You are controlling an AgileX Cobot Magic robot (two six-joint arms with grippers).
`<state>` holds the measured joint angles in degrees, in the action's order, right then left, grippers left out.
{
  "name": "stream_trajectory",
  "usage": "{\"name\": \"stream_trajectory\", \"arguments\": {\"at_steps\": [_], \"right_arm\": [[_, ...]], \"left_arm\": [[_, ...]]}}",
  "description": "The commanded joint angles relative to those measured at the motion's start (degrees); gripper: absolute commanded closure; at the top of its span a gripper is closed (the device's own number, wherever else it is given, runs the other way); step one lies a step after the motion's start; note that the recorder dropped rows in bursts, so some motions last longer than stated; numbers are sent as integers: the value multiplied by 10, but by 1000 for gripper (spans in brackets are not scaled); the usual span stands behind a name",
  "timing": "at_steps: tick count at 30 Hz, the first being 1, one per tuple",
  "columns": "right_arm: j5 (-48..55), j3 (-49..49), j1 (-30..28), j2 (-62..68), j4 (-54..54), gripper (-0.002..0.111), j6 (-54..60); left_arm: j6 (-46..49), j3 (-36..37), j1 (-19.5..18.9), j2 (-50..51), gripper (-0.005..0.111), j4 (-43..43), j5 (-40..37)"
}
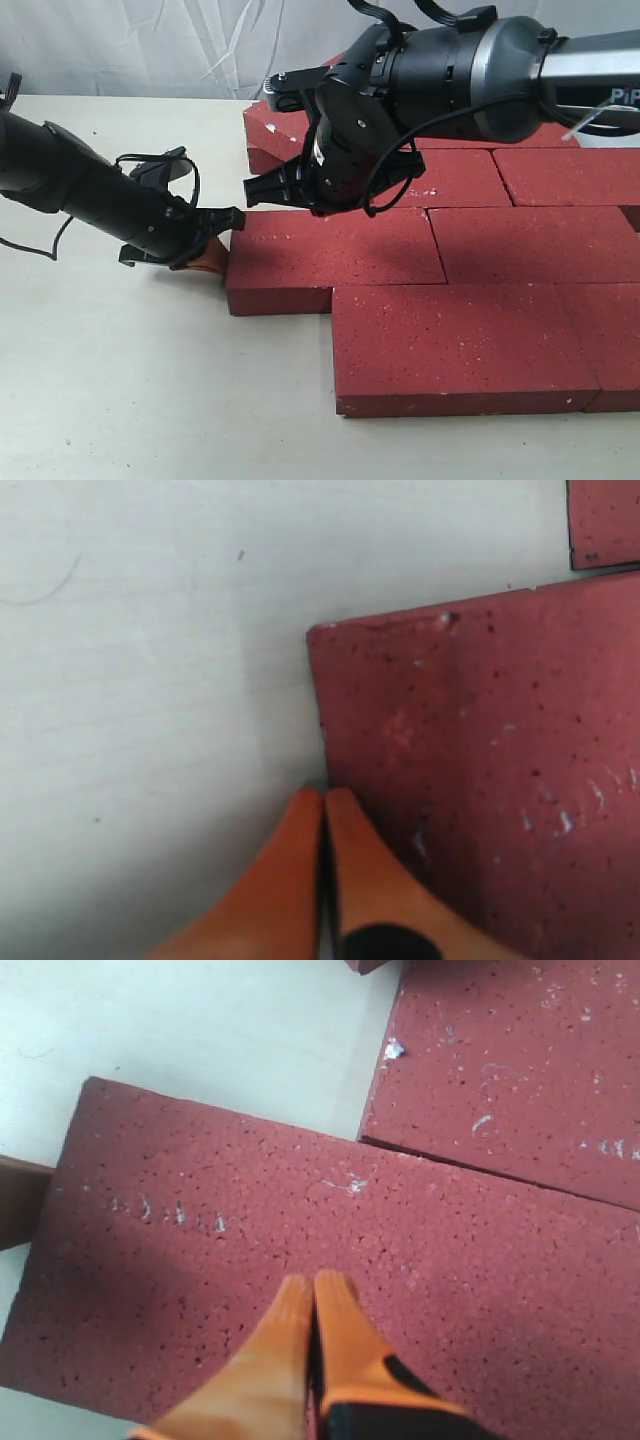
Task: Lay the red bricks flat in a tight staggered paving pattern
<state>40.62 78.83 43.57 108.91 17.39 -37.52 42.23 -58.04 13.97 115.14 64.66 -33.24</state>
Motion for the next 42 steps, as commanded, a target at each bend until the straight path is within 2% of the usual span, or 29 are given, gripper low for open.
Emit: {"name": "stream_trajectory", "arguments": {"at_steps": [1, 11, 22, 29, 34, 42], "right_arm": [[-1, 3, -2, -3, 3, 109, 0], [-1, 3, -2, -3, 2, 109, 0], [12, 3, -2, -3, -1, 109, 0], [12, 3, -2, -3, -39, 109, 0], [20, 3, -1, -3, -51, 109, 0], [42, 3, -1, -3, -64, 109, 0]], "left_arm": [[25, -2, 6, 1, 107, 26, -23], [43, -2, -6, 1, 107, 13, -28], [-79, -2, -47, -39, 107, -111, -27], [-167, -2, -47, -96, 107, -225, -8], [-204, -2, -44, -142, 107, -274, 13], [-329, -2, 5, -207, 107, -433, 54]]}}
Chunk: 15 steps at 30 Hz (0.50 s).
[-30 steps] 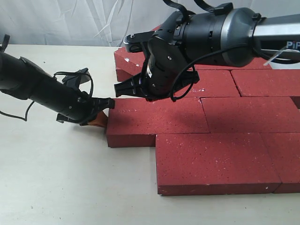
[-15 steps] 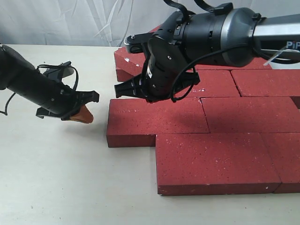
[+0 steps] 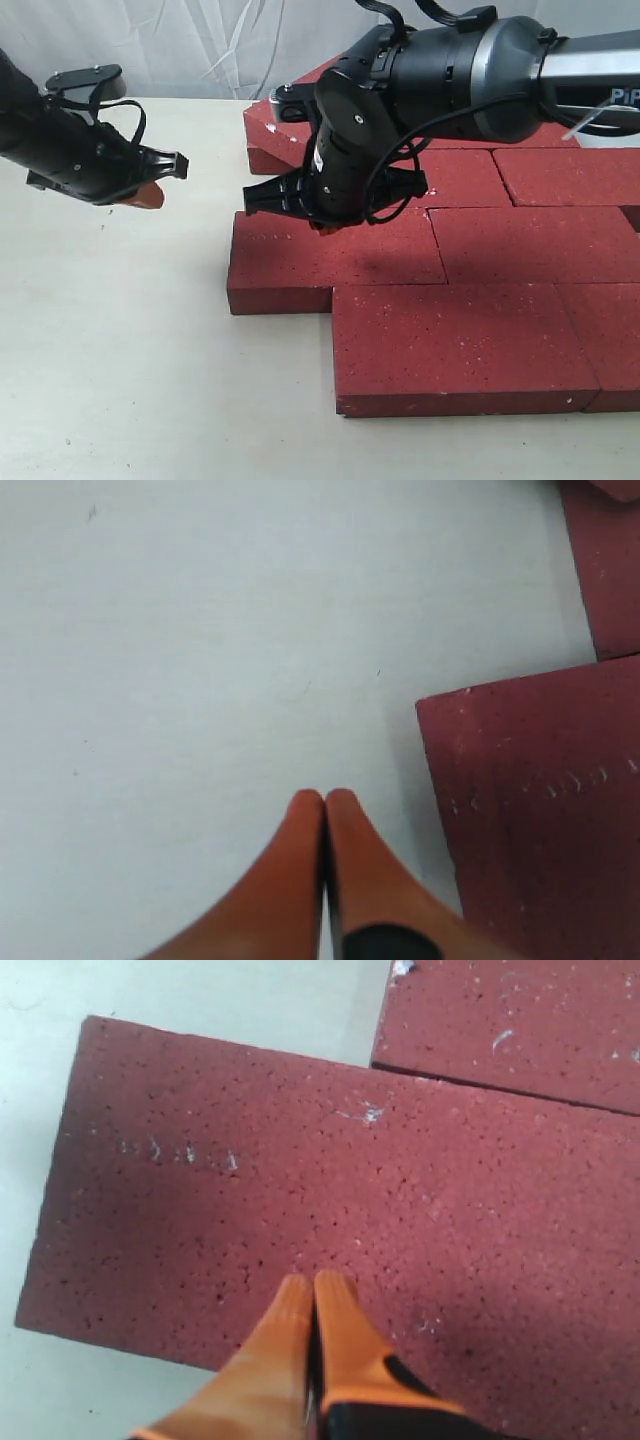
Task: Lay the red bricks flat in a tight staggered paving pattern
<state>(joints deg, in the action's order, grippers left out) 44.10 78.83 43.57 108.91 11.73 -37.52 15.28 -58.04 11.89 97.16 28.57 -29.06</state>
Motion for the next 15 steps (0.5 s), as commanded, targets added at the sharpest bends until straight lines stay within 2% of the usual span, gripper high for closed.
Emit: {"name": "stream_trajectory", "arguments": {"at_steps": [1, 5, 12, 15], "right_arm": [[7, 3, -1, -3, -15, 109, 2], [7, 3, -1, -3, -57, 109, 33], [7, 3, -1, -3, -132, 109, 106], [7, 3, -1, -3, -138, 109, 116]], "left_arm": [[-77, -2, 37, -36, 107, -94, 16], [-140, -2, 71, -54, 107, -179, 22], [-291, -2, 121, -66, 107, -377, 20], [-304, -2, 123, -66, 107, -381, 21]]}}
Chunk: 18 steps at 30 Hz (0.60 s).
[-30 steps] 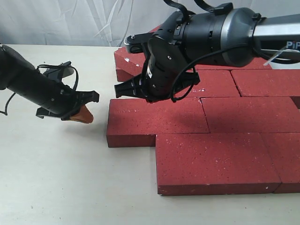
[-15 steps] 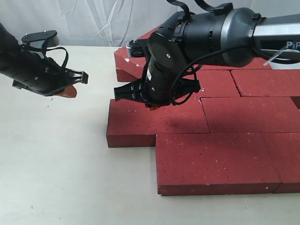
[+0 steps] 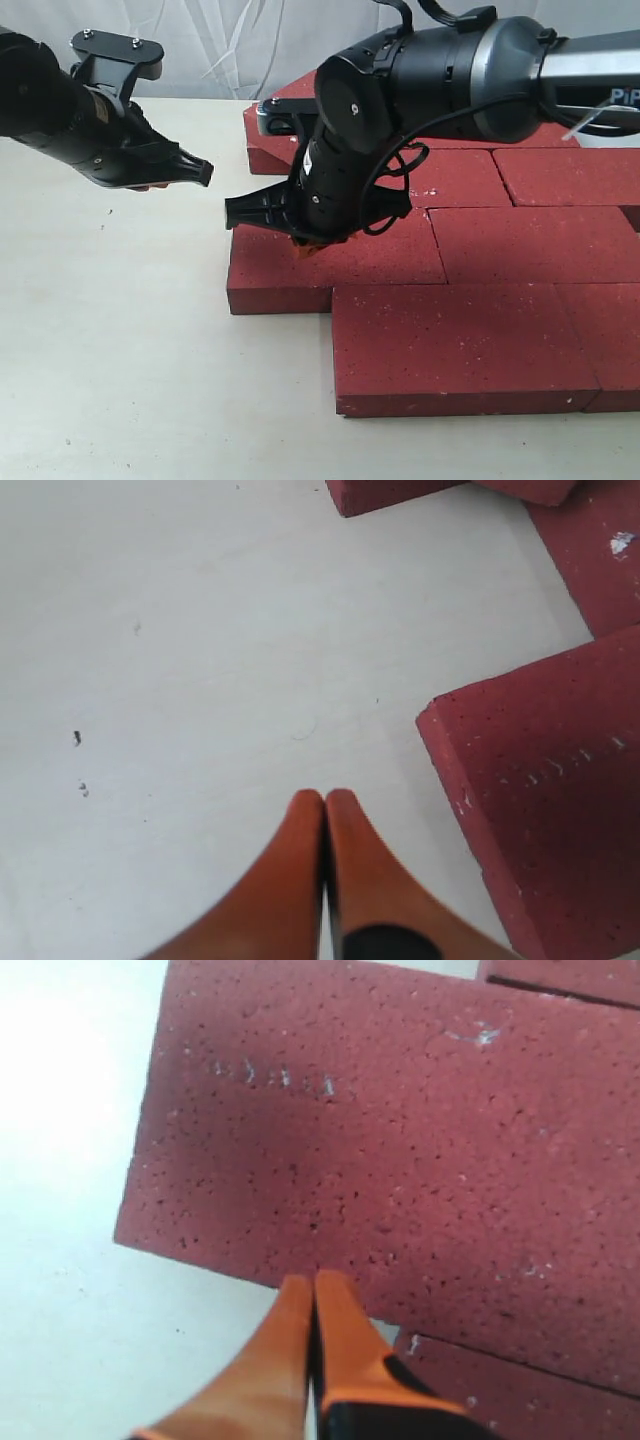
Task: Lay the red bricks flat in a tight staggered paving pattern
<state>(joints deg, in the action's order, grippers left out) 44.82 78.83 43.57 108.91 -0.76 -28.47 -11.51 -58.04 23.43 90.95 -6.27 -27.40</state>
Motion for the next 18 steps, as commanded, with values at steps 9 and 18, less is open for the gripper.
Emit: {"name": "stream_trajectory", "arguments": {"at_steps": [9, 18], "right_arm": [[-7, 3, -8, -13, 30, 109, 34], [-23, 3, -102, -13, -17, 109, 75]], "left_arm": [[-36, -2, 8, -3, 107, -33, 10], [-36, -2, 8, -3, 107, -33, 10]]}}
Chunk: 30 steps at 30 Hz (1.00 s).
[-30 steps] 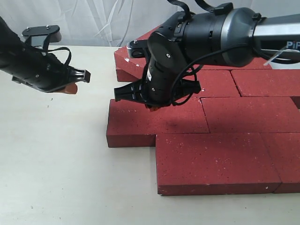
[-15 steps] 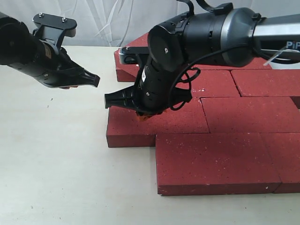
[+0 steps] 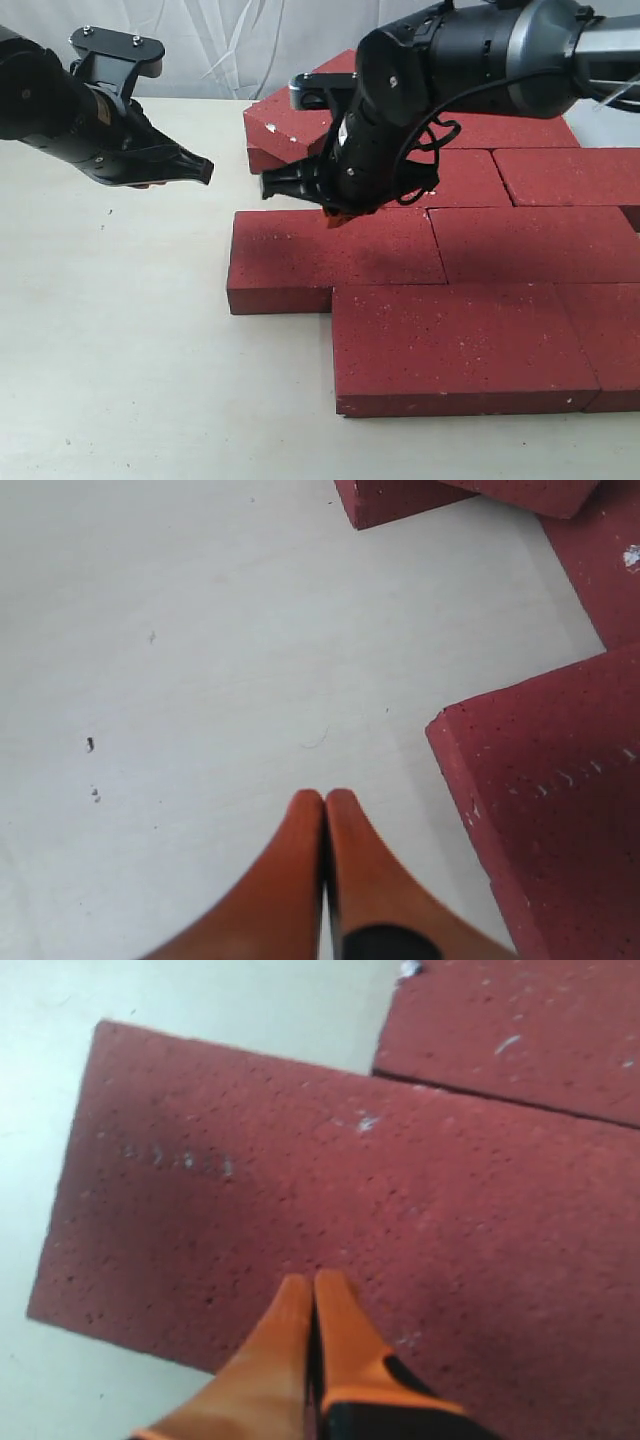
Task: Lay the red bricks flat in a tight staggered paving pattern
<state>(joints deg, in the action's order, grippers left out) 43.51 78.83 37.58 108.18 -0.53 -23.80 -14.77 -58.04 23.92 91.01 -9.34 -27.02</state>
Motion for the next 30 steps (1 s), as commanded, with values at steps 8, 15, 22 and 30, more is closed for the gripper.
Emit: {"name": "stream_trajectory", "arguments": {"at_steps": [8, 15, 22, 30], "right_arm": [[-61, 3, -125, -6, -39, 109, 54], [-112, 3, -164, -6, -39, 109, 59], [-148, 3, -171, -6, -37, 109, 62], [-154, 3, -171, -6, -11, 109, 63]], "left_arm": [[-3, -2, 3, -4, 107, -5, 42], [-3, -14, -2, 10, 107, -2, 66], [-3, -84, -35, 73, 107, 38, 66], [-3, -147, -51, 109, 107, 71, 52]]}}
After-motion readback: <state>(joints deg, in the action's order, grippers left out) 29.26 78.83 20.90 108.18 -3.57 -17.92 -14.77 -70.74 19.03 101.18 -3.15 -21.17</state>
